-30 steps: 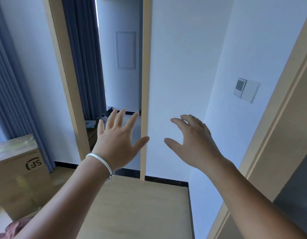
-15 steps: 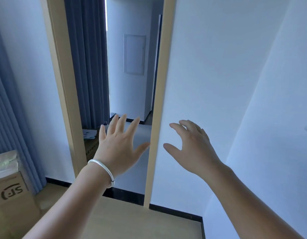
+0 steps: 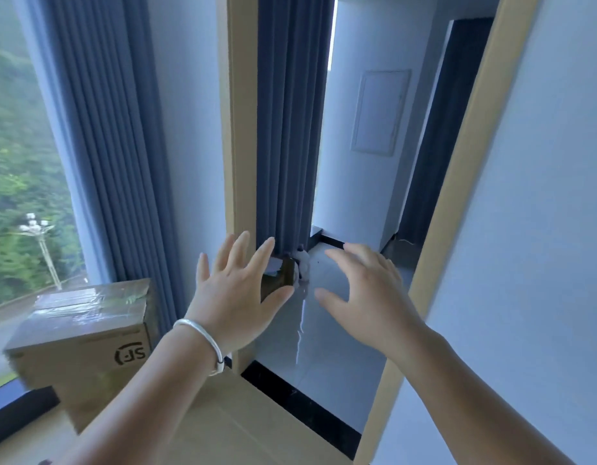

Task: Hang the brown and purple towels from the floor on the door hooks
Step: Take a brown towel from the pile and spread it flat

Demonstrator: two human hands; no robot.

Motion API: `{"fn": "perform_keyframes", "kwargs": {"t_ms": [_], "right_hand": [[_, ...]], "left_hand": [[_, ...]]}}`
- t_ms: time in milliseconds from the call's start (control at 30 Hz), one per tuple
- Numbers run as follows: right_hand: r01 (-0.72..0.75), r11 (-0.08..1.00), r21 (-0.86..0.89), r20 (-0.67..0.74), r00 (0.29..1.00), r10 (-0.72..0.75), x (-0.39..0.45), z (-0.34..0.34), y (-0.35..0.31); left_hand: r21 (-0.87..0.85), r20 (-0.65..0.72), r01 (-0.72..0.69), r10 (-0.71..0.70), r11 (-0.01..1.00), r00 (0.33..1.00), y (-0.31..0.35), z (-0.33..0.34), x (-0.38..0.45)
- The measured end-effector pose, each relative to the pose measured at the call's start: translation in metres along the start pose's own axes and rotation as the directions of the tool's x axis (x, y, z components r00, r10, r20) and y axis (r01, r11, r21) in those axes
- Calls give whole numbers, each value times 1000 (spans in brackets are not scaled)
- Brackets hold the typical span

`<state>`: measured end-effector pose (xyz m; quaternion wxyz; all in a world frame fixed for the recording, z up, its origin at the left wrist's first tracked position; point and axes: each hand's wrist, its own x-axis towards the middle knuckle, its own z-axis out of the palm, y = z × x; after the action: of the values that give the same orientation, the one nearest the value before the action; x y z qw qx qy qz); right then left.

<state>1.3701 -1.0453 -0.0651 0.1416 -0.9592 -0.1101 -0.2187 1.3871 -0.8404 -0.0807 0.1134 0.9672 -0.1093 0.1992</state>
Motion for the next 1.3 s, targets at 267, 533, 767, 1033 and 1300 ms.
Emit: {"fn": "perform_keyframes", "kwargs": {"t_ms": [267,533,767,1033,1300], "right_hand": [[301,939,164,67,947,-315,134,68,4],[536,792,293,111,803,-585,210,129,-43],[615,678,402,134,693,-708,245,191,-118],[669,583,462,129,599,-790,293,267,-241],[699,514,497,177,499,-849,325,342,-350]], "left_hand": [[107,-22,328,-328,938,944,-53,21,56],[194,-122,595,-582,780,804,-110,23,61],[243,-156,730,-716,639,680,-176,16,45],[232,-197,813,-793,534,577,-305,8,35],[251,-187,864,-854,437,486,-423,3,22]]}}
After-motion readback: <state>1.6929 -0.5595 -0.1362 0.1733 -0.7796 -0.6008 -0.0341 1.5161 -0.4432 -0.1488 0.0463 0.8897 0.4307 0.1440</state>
